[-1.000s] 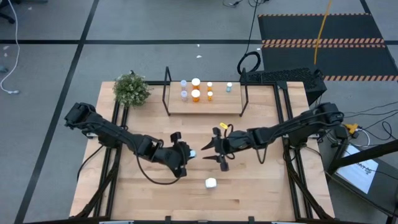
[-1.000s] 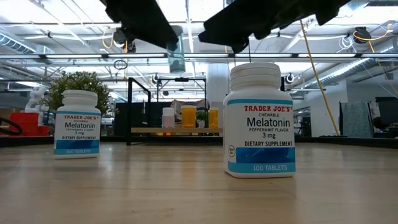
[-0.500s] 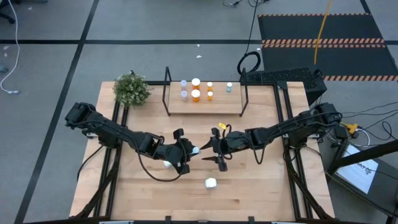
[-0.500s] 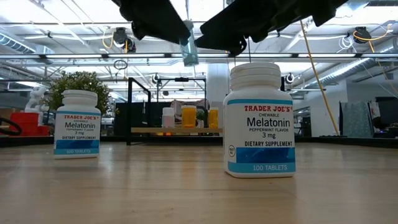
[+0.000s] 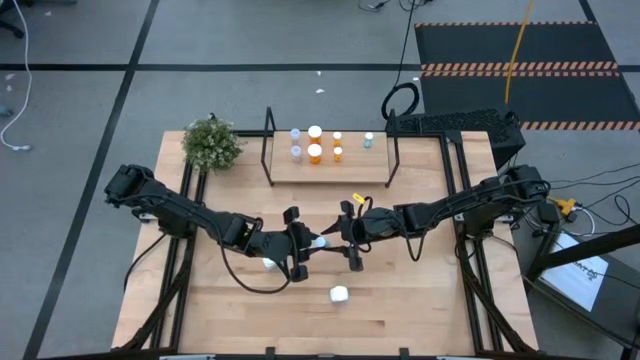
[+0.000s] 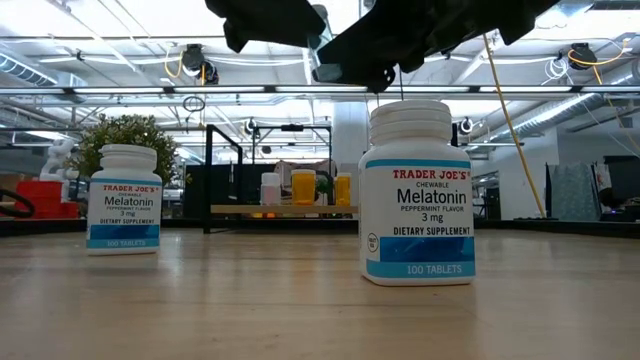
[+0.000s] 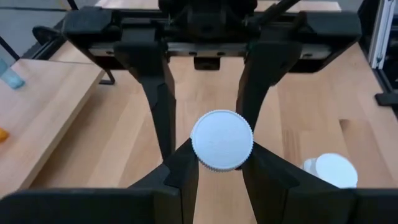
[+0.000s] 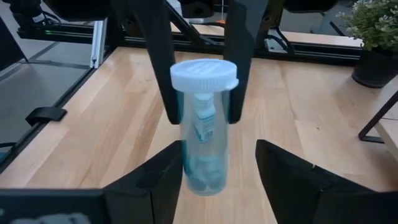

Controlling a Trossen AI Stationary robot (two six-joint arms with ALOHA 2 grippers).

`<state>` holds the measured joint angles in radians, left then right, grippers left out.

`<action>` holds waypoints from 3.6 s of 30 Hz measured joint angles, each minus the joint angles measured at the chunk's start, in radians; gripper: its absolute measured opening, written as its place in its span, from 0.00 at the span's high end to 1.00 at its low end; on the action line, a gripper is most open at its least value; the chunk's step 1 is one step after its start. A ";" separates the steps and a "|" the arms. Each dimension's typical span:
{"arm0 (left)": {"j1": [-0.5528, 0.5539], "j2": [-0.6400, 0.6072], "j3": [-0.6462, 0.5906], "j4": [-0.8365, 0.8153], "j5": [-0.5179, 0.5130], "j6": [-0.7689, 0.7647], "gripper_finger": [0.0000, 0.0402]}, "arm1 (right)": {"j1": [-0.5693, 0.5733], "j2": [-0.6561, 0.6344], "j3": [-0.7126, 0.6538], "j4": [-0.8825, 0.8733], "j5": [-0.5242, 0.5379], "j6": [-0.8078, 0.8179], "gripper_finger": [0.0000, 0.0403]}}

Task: Pick and place medicine bottles onto shelf by color
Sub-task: Put the blue pill bottle on the shelf aligned with the other blue pill bottle

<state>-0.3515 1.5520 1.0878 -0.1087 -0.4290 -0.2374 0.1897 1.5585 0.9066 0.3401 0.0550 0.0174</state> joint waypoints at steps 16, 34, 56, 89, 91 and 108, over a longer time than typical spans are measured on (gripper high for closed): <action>-0.008 0.000 0.000 0.009 -0.009 0.024 0.70 | -0.006 0.000 -0.001 0.000 -0.012 -0.038 0.74; -0.047 0.000 0.000 -0.040 -0.135 -0.010 0.32 | -0.008 0.000 -0.001 -0.005 -0.004 -0.055 0.73; -0.039 0.000 -0.324 0.669 -0.167 0.193 0.51 | -0.007 0.000 -0.001 0.057 -0.008 -0.055 0.73; -0.043 0.086 -0.324 0.879 -0.114 0.330 0.65 | -0.004 -0.001 -0.004 0.092 -0.048 -0.060 0.73; -0.043 0.086 -0.324 0.878 -0.114 0.330 0.65 | -0.004 -0.001 -0.004 0.092 -0.048 -0.060 0.73; -0.042 0.087 -0.323 0.831 -0.148 0.330 0.65 | -0.013 -0.001 -0.002 0.028 -0.047 -0.019 0.60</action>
<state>-0.3935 1.6390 0.7647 0.7219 -0.5770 0.0925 0.1770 1.5578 0.9051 0.3678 0.0079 -0.0018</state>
